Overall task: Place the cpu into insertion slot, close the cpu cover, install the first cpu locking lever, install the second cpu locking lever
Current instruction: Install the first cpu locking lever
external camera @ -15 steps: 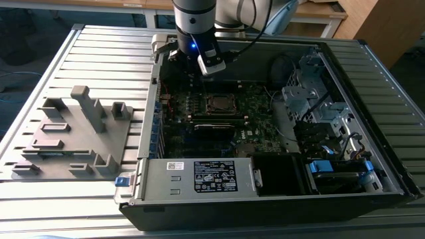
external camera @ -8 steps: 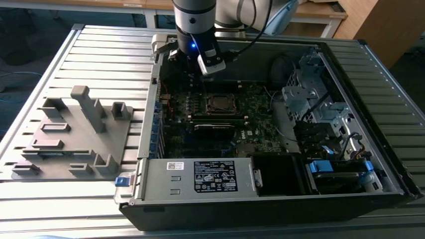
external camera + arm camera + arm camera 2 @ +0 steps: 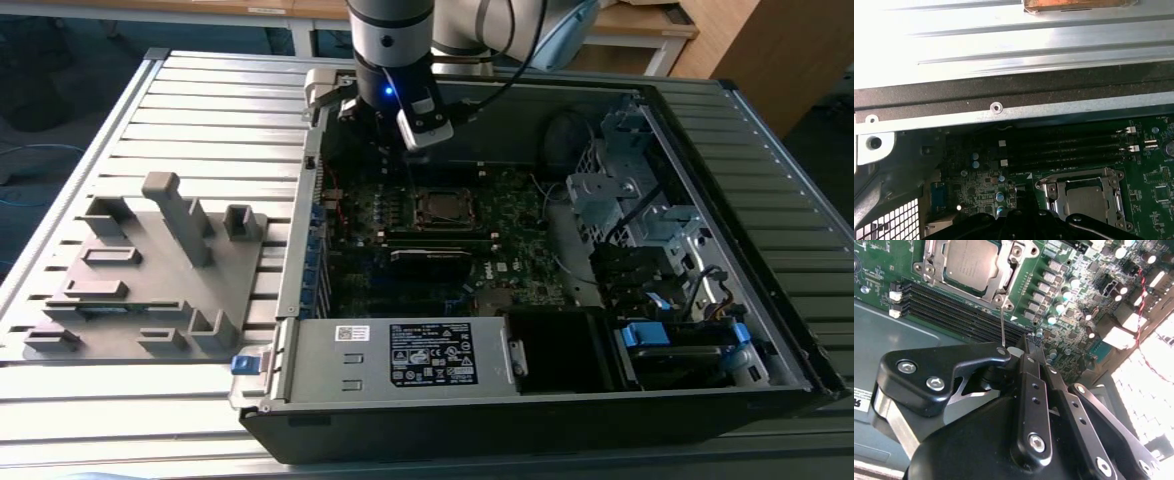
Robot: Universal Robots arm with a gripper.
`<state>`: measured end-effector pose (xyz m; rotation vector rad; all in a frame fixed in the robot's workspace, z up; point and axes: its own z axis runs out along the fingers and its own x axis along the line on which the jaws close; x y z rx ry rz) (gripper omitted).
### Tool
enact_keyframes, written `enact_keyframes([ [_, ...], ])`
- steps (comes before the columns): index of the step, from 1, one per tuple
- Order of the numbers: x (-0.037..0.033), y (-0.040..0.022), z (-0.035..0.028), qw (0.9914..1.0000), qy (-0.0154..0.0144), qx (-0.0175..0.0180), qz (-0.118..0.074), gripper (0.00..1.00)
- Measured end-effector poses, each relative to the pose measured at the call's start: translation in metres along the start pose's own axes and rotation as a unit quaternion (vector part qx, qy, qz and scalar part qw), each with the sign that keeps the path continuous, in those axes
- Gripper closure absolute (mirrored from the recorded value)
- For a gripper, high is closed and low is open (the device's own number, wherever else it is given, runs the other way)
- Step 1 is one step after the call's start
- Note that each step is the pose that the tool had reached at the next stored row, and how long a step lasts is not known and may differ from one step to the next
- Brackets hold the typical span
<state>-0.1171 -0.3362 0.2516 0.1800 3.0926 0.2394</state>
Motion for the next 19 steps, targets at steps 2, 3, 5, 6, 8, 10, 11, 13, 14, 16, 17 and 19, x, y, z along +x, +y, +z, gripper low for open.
enact_keyframes([
  [2,0.0001,0.0006,0.0002,1.0,-0.0001,-0.0002,0.0,0.89],
  [3,0.0001,0.001,0.0003,1.0,-0.0001,-0.0002,0.0,0.89],
  [5,0.0002,0.0016,0.0004,1.0,-0.0001,-0.0003,0.0,0.89],
  [6,0.0003,0.0019,0.0005,1.0,-0.0001,-0.0003,0.0,0.89],
  [8,0.0004,0.0026,0.0007,1.0,-0.0001,-0.0004,0.0,0.89],
  [10,0.0005,0.0034,0.0008,1.0,-0.0001,-0.0005,0.0,0.89],
  [11,0.0005,0.0037,0.0009,1.0,0.0,-0.0005,0.0,0.89],
  [13,0.0006,0.0043,0.001,1.0,0.0,-0.0007,0.0,0.89],
  [14,0.0007,0.0046,0.0011,1.0,0.0,-0.0008,0.0,0.89],
  [16,0.0007,0.0051,0.0013,1.0,0.0,-0.001,0.0,0.89],
  [17,0.0008,0.0054,0.0013,1.0,0.0,-0.0011,0.0,0.89],
  [19,0.0008,0.006,0.0015,1.0,0.0,-0.0014,0.0,0.89],
])
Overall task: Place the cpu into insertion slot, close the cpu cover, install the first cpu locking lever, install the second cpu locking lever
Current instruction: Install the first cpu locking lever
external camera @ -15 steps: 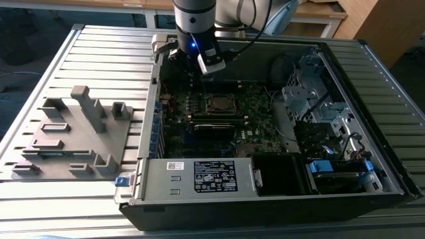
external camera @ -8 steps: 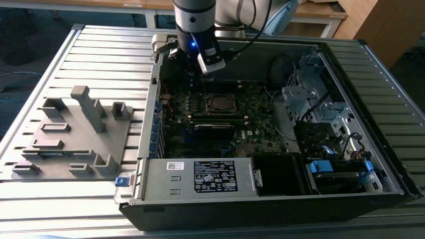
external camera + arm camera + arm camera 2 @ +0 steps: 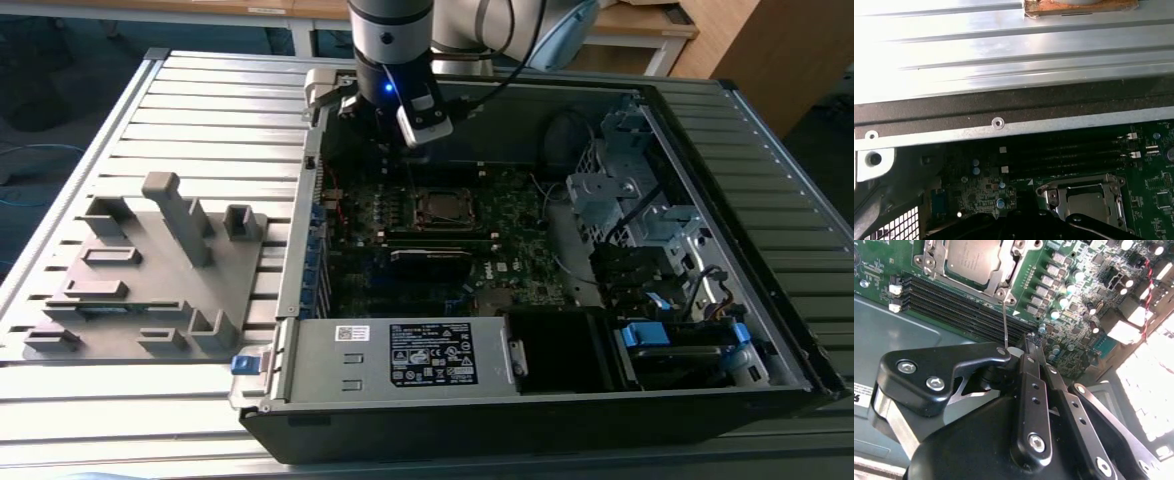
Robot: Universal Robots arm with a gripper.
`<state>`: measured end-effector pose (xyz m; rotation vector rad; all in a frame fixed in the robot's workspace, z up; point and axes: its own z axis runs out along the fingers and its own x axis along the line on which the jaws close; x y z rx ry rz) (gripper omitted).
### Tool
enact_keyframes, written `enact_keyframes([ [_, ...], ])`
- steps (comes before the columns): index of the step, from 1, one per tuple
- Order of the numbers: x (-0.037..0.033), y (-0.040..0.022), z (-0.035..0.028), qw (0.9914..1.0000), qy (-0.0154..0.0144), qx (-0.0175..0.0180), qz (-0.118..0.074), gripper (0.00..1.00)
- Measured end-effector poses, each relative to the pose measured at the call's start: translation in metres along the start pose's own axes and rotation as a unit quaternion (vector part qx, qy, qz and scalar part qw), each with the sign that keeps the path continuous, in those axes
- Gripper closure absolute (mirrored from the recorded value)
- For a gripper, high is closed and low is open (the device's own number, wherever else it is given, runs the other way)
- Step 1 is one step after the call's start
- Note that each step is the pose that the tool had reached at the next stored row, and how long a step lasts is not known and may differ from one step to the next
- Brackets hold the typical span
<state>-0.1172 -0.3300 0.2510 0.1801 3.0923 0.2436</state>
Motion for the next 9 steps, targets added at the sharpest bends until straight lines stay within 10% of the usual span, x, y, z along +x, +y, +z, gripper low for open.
enact_keyframes([
  [9,0.0003,0.0023,0.0007,1.0,0.0002,-0.0015,0.0,0.89],
])
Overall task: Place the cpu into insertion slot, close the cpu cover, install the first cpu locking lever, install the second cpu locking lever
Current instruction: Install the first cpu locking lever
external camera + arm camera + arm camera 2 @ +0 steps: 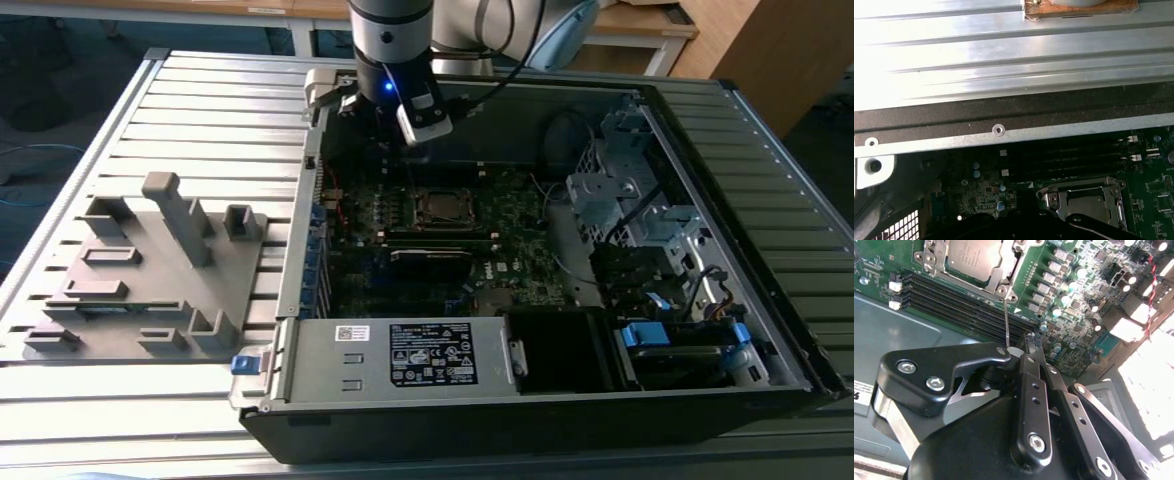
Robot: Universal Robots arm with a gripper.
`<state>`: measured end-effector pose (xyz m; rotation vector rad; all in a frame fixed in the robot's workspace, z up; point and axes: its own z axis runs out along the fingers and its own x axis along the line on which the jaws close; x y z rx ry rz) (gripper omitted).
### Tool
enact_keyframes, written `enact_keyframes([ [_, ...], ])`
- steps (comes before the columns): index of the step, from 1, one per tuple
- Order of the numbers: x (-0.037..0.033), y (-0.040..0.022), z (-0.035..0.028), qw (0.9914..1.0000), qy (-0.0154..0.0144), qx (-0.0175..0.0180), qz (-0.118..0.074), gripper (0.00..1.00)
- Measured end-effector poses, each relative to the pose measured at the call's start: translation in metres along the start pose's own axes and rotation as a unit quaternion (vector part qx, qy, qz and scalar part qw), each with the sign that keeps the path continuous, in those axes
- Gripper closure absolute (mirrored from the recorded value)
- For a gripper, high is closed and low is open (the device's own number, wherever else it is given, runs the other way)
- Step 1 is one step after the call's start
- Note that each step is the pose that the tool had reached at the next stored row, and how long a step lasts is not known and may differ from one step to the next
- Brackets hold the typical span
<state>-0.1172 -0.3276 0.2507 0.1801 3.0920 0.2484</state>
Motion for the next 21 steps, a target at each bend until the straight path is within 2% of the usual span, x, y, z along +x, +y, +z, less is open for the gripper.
enact_keyframes([
  [10,-0.0006,0.0016,0.0005,1.0,0.0001,-0.0005,0.0,0.89],
  [21,-0.0078,0.0025,0.001,1.0,0.0001,-0.0005,0.0,0.89],
])
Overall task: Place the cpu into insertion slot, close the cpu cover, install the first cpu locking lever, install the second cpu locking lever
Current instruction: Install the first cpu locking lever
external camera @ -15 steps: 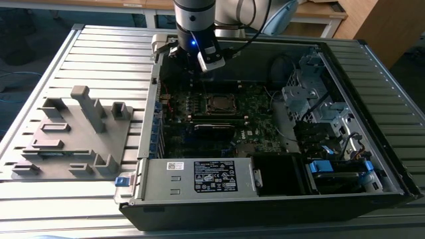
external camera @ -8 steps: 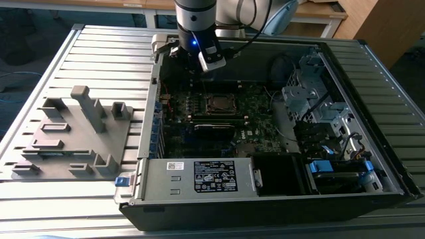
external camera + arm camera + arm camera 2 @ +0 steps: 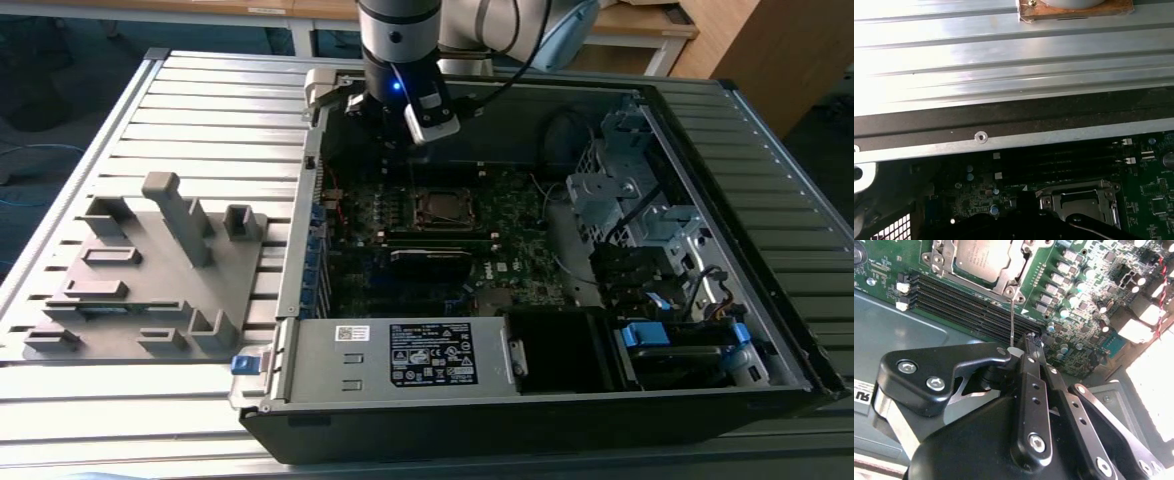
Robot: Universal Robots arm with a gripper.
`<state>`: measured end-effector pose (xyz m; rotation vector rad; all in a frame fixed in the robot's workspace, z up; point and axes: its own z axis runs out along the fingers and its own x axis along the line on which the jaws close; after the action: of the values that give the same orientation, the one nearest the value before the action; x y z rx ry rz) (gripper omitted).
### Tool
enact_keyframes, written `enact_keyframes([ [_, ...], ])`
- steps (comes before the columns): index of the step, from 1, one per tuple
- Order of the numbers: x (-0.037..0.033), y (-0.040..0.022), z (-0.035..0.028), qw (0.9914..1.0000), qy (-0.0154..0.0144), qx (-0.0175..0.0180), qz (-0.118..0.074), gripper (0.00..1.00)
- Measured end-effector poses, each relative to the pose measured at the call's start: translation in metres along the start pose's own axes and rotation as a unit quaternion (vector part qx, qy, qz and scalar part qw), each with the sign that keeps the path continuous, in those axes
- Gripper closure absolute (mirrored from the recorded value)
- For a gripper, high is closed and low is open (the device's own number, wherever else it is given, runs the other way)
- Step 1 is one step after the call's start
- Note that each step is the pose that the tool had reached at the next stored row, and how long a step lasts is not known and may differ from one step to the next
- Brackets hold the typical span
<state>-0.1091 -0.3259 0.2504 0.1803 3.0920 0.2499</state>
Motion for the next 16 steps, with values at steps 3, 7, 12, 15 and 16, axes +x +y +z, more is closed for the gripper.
enact_keyframes([
  [3,-0.0029,0.0003,0.0002,1.0,0.0,0.0,0.0,0.89],
  [7,-0.0063,0.0007,0.0005,1.0,0.0,0.0,0.0,0.89],
  [12,-0.0113,0.0012,0.001,1.0,0.0,0.0,0.0,0.89],
  [15,-0.0142,0.0015,0.0012,1.0,0.0,0.0,0.0,0.89],
  [16,-0.0153,0.0016,0.0013,1.0,0.0,0.0,0.0,0.89],
])
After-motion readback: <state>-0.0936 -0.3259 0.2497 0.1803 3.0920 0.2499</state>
